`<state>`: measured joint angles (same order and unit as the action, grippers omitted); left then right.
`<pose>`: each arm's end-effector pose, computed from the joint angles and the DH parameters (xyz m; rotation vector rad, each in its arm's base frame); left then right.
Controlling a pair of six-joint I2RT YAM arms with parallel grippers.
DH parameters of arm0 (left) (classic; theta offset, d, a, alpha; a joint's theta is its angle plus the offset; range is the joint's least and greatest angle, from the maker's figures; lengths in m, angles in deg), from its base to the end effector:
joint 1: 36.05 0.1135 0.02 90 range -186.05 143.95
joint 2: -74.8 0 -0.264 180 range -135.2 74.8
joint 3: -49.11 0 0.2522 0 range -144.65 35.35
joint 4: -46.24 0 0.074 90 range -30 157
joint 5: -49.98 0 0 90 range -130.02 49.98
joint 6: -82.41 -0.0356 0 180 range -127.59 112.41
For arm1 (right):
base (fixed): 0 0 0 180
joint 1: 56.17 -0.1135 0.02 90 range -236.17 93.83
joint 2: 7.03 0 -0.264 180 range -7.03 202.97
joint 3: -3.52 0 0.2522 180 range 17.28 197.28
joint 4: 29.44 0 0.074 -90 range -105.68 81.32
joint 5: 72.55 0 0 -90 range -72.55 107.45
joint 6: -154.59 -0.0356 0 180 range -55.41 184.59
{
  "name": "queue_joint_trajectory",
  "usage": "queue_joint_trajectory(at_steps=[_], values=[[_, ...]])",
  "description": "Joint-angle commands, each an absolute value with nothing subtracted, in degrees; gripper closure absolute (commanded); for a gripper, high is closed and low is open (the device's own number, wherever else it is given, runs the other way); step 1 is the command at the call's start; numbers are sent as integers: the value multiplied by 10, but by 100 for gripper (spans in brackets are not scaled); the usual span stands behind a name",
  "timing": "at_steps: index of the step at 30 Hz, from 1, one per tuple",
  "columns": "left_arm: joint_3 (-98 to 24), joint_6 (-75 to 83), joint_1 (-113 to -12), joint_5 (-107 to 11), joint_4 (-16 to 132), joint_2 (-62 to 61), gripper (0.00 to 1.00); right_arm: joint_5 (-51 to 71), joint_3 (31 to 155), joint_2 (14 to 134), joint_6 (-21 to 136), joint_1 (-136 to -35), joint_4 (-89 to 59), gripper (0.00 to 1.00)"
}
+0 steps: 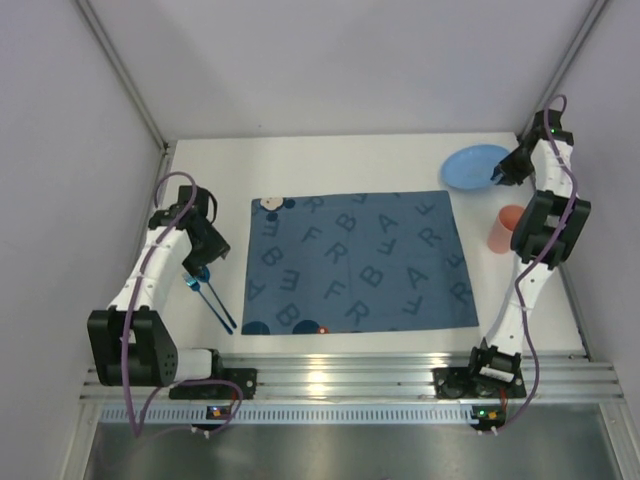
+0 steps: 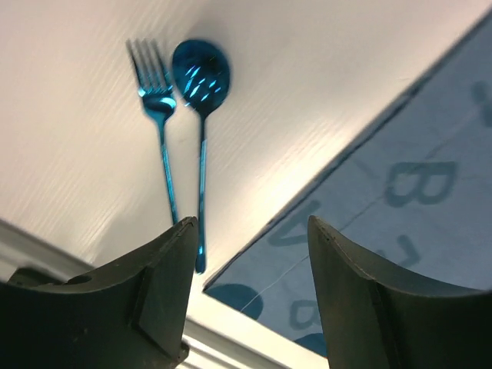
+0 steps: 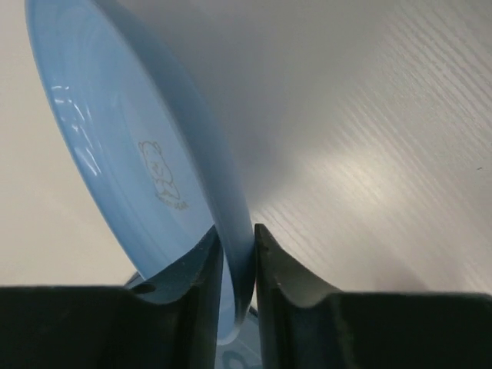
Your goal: Set the dinner table for one person
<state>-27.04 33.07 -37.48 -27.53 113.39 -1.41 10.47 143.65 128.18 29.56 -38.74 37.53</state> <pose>0.2515 0.0014 0.2694 -0.9599 2.5166 0.0801 0.4878 -0.1486 0.2245 1.1420 2.4093 0.2622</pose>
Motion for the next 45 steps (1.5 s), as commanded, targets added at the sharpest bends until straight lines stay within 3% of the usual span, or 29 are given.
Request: queue_joint_trajectory(at_steps=[1,2,3,4,7,15,33,40,45], values=[[-238,370,-365,-256,1183,-1,36,136,1437,1297,315,-387,393,75],[-221,374,-365,-259,1178,3,37,134,1438,1302,315,-388,393,70],[-214,380,-365,-260,1176,4,39,132,1439,1309,315,-387,393,55],[-200,381,-365,-260,1172,4,39,131,1440,1310,313,-387,393,48],[-183,384,-364,-254,1164,-3,46,124,1443,1316,314,-387,393,37],[-156,377,-350,-224,1133,-44,49,83,1421,1291,318,-388,392,33],[-121,315,-334,-201,960,-182,59,34,1295,1148,307,-408,386,32],[-122,293,-323,-213,928,-216,74,36,1269,1119,308,-417,386,33],[-148,286,-312,-223,930,-254,76,39,1257,1102,311,-421,387,33]])
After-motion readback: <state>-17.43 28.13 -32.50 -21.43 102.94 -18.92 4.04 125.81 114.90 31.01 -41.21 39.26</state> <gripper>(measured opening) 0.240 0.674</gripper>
